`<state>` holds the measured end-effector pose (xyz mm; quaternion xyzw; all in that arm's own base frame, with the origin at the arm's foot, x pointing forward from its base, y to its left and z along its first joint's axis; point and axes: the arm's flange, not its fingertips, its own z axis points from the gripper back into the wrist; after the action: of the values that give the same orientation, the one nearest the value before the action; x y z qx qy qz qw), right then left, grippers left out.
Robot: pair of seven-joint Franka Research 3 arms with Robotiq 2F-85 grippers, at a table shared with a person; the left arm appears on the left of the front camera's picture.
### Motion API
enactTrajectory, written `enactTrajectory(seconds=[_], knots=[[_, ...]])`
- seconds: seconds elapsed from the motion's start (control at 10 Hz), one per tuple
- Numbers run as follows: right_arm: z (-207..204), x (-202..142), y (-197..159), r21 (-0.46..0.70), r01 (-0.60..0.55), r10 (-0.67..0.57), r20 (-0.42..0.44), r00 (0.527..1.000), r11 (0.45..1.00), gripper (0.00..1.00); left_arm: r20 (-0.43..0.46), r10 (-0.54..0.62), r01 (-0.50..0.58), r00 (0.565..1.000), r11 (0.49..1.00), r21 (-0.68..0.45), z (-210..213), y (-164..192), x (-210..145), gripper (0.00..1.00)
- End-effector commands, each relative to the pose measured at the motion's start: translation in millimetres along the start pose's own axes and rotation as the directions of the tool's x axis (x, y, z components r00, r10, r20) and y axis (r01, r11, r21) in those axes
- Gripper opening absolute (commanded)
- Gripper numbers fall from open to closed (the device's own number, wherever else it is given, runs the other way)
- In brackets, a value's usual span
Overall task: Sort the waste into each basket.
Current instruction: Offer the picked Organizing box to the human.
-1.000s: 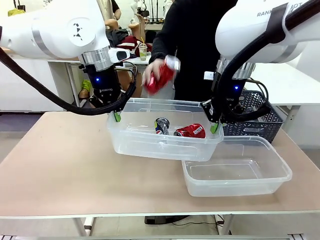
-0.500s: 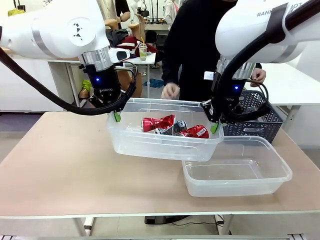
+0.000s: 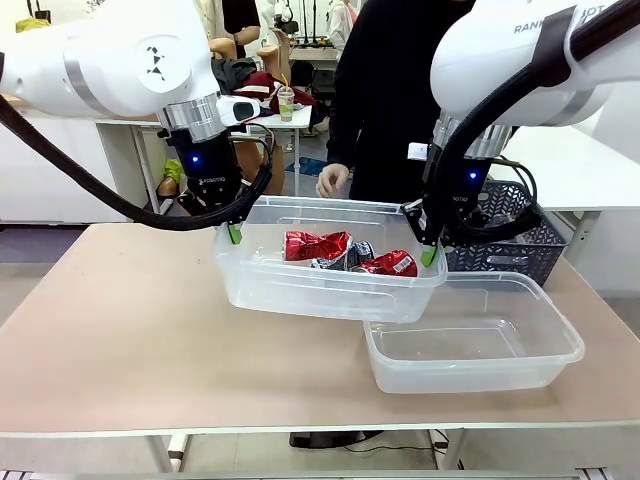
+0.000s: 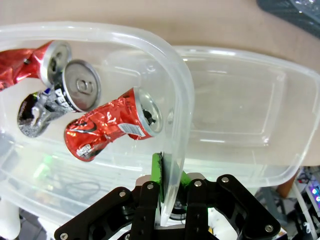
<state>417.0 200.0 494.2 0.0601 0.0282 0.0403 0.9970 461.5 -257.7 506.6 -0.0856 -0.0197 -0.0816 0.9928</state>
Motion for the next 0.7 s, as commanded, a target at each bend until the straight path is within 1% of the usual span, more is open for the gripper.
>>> enactTrajectory(seconds=[0.0, 0.1, 0.2, 0.3, 0.4, 0.5, 0.6], knots=[[2.0, -1.5, -2.4, -0.001, -0.002, 0.002, -0.006, 1.000, 1.000, 0.05, 0.005, -0.013, 0.013, 1.000, 1.000, -0.004, 5.9, 0.0, 2.0, 0.06], [0.0, 0.0, 0.0, 0.000, 0.000, 0.000, 0.000, 1.000, 1.000, 0.05, 0.000, 0.000, 0.000, 1.000, 1.000, 0.000, 0.0, 0.0, 0.0, 0.06], [10.2, 28.4, -2.5, 0.005, -0.003, 0.003, -0.033, 0.999, 1.000, 0.05, -0.031, -0.020, 0.021, 0.999, 1.000, 0.012, 7.5, 0.8, 31.9, 0.06], [23.5, 65.3, -5.7, 0.008, -0.011, 0.011, -0.046, 0.999, 1.000, 0.05, -0.003, -0.010, 0.010, 1.000, 1.000, 0.027, 16.7, 2.1, 66.3, 0.06], [36.7, 98.4, -5.8, 0.059, -0.024, 0.028, -0.074, 0.997, 0.998, 0.05, -0.021, -0.121, 0.120, 0.992, 0.991, -0.054, 23.9, 2.8, 95.4, 0.06], [47.9, 121.7, 0.1, 0.023, -0.056, 0.058, -0.089, 0.994, 0.998, 0.05, -0.025, -0.106, 0.104, 0.994, 0.993, -0.057, 28.9, 5.1, 121.4, 0.06], [54.3, 146.1, 3.1, -0.018, -0.063, 0.060, -0.095, 0.994, 0.998, 0.05, -0.048, -0.100, 0.097, 0.994, 0.993, -0.069, 28.6, 11.2, 146.5, 0.06]])
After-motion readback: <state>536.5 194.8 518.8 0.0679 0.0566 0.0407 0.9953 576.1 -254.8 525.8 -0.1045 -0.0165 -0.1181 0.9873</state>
